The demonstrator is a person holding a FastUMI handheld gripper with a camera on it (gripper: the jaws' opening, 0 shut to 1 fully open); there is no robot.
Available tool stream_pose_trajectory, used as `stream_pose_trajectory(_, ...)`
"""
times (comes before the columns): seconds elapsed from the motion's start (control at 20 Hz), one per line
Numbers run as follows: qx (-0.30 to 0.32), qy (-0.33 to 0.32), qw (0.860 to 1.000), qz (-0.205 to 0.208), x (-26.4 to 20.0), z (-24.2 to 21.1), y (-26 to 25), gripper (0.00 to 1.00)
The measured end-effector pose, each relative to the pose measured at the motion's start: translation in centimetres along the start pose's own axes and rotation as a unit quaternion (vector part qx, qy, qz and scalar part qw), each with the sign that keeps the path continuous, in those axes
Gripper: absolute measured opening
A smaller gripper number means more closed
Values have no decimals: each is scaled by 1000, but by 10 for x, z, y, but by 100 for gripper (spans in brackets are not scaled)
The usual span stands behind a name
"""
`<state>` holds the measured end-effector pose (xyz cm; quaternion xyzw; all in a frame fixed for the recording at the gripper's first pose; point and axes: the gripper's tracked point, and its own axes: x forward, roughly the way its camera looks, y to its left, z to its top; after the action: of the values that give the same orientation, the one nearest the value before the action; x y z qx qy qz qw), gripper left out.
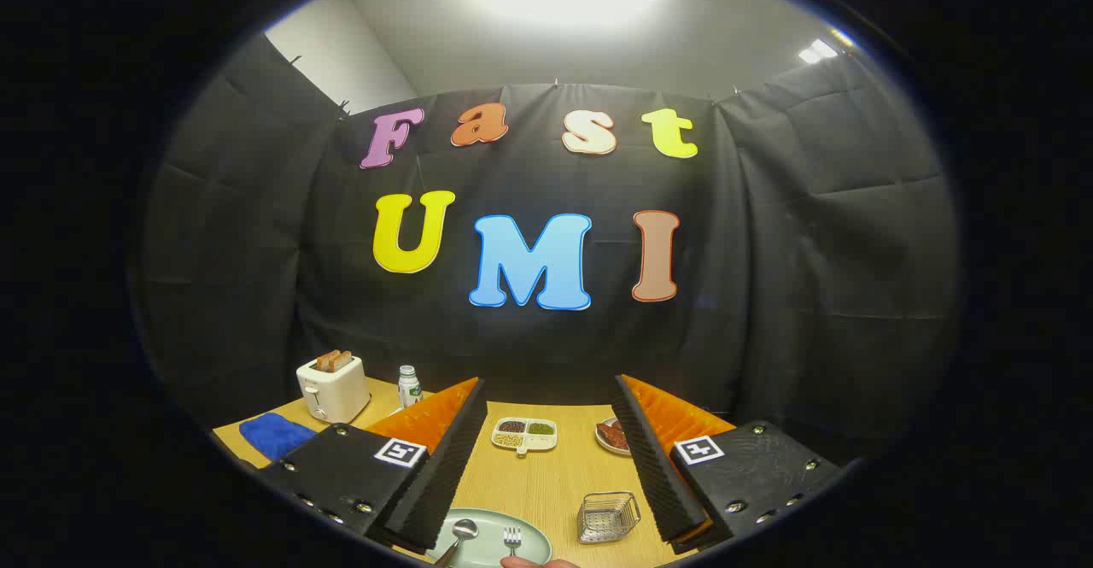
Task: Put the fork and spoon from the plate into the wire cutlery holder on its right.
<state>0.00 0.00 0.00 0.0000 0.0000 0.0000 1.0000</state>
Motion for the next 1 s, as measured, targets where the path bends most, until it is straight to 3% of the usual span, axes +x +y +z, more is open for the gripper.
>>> stream_pose_trajectory(0.55, -10, 22, 1000, 5, 5, -13, -1, 90)
stream_pose_trajectory(1.0, -33, 98, 994, 30, 7, -56, 11, 90)
